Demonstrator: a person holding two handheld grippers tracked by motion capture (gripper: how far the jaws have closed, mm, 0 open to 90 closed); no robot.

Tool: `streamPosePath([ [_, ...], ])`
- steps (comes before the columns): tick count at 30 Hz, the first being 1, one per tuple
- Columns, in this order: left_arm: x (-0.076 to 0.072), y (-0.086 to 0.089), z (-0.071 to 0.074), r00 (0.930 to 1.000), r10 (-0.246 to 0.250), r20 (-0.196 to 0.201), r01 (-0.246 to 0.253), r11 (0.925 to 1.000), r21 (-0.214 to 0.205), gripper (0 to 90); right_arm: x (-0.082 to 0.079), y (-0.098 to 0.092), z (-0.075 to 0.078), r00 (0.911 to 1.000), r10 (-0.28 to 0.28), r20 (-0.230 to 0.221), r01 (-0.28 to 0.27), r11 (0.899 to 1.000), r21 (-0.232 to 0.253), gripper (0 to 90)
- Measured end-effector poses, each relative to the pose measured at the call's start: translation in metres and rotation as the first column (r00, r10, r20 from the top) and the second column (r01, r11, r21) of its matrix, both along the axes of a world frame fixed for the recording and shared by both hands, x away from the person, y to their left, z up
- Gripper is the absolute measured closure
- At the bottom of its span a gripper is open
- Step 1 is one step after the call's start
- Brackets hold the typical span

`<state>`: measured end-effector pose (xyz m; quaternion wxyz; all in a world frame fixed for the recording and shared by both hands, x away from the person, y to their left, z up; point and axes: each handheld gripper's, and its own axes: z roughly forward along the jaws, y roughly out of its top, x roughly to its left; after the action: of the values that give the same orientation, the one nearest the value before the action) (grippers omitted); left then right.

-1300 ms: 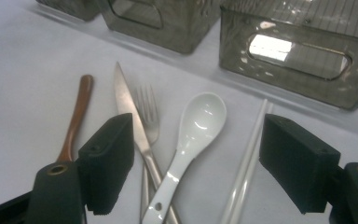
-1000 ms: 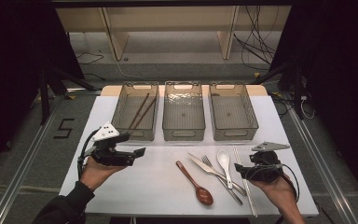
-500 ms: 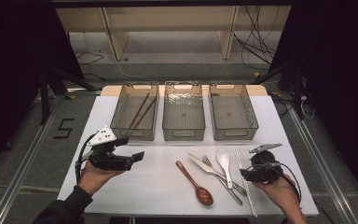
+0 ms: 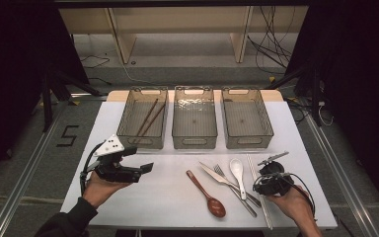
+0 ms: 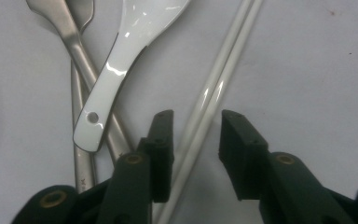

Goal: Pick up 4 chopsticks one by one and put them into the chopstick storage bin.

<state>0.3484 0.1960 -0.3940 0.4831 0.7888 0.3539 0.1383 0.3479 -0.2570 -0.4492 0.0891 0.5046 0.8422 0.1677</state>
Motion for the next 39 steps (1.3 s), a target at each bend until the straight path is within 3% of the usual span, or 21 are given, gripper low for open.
streamPosePath([
  [4,-0.0001,-0.0009,-0.0008,1.0,-0.001,0.002,0.001,1.0,0.006,15.6,-0.0006,0.0023,-0.0015,0.9993,0.025,-0.028,-0.025,1.0,-0.005,70.1],
  [18,0.0001,-0.0013,-0.0019,1.0,-0.007,-0.001,0.007,0.9998,0.017,15.6,-0.0016,0.0077,-0.0027,0.998,0.053,-0.032,-0.055,0.997,-0.061,77.0],
  [35,0.0005,-0.0024,-0.0039,0.9999,-0.016,-0.002,0.016,0.9992,0.035,16.0,-0.0011,0.0026,-0.0007,0.9988,0.032,-0.036,-0.034,0.997,-0.062,81.8],
  [38,0.0004,-0.0027,-0.004,0.9999,-0.015,-0.002,0.015,0.9992,0.037,16.0,-0.0022,0.0053,-0.0001,0.998,0.05,-0.038,-0.052,0.996,-0.072,82.3],
  [39,0.0004,-0.0027,-0.004,0.9999,-0.015,-0.002,0.015,0.9992,0.037,16.0,-0.0027,0.0065,0.0001,0.9976,0.059,-0.035,-0.061,0.996,-0.064,86.2],
])
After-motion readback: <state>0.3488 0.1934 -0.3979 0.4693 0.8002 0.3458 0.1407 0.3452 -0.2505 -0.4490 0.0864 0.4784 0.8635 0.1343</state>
